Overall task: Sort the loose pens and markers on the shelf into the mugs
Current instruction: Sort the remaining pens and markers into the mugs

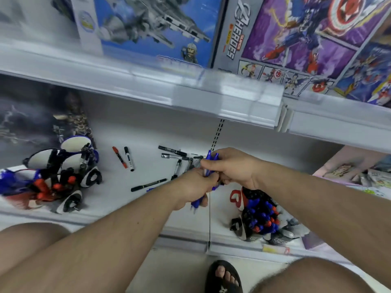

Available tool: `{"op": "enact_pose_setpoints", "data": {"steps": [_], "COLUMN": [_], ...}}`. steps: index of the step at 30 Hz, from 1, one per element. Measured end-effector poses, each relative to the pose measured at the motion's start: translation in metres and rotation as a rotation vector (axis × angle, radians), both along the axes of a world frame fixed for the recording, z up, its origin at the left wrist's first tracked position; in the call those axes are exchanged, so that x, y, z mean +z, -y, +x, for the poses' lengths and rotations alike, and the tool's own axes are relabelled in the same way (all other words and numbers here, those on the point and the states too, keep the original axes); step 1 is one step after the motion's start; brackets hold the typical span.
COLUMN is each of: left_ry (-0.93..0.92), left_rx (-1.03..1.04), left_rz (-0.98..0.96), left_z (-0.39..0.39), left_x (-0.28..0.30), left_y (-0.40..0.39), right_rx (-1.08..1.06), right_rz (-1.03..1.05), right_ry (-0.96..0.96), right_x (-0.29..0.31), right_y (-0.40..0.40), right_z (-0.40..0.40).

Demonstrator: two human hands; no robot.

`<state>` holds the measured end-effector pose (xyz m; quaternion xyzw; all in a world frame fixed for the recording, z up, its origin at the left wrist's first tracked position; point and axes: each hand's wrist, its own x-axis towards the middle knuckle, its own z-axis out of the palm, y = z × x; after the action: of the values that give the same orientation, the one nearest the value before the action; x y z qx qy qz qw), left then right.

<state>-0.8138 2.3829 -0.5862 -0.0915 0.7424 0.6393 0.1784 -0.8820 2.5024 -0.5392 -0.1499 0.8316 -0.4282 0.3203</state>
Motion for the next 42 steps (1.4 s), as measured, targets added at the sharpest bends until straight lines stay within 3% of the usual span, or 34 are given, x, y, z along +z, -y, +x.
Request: {"op": "enact_pose_setpoints", "data": {"steps": [3, 8, 12, 14, 18, 23, 28, 30, 33, 35, 37, 40, 42], "left_ry": [-0.146, -0.148, -0.105, -0.103, -0.102, -0.033, 0.035, 0.039, -0.013, -0.033, -0.035, 0.058, 0.112], "left_rx": [0.148, 0.694, 0.775, 0.755, 0.668, 0.715, 0.329, 0.265, 0.356, 0.485, 0.579, 0.561, 0.549], "left_rz": [-0.133, 0.304, 0.557, 0.592, 0.344, 0.125, -0.336, -0.377, -0.368, -0.469, -0.672, -1.040, -1.152], "left_z": [0.014, 0.034, 0.051, 0.059, 0.067, 0.079, 0.099, 0.105, 0.117, 0.131, 0.148, 0.168, 0.170], "left_x": [0.012, 0.033, 0.038, 0.037, 0.024, 0.030, 0.044, 0.044, 0.044, 0.046, 0.044, 0.029, 0.012], "left_y": [0.027, 0.068, 0.089, 0.097, 0.126, 0.176, 0.212, 0.229, 0.265, 0.293, 0.324, 0.369, 0.390], "right_rx": [-0.126, -0.217, -0.344, -0.408, -0.546, -0.518, -0.355, -0.303, -0.248, -0.239, -0.223, -0.227, -0.261], "right_rz": [0.008, -0.150, -0.365, -0.461, -0.625, -0.546, -0.431, -0.413, -0.401, -0.339, -0.318, -0.287, -0.271], "right_ry": [-0.061, 0.125, 0.446, 0.527, 0.513, 0.245, 0.137, 0.124, 0.097, 0.035, 0.027, 0.054, 0.075], "right_x": [0.008, -0.001, -0.010, -0.010, -0.017, -0.030, -0.031, -0.031, -0.032, -0.037, -0.045, -0.063, -0.074], "right_y": [0.022, 0.064, 0.105, 0.122, 0.140, 0.139, 0.155, 0.171, 0.202, 0.220, 0.231, 0.235, 0.235], "right_z": [0.021, 0.063, 0.096, 0.106, 0.109, 0.104, 0.107, 0.109, 0.107, 0.103, 0.101, 0.101, 0.101]}}
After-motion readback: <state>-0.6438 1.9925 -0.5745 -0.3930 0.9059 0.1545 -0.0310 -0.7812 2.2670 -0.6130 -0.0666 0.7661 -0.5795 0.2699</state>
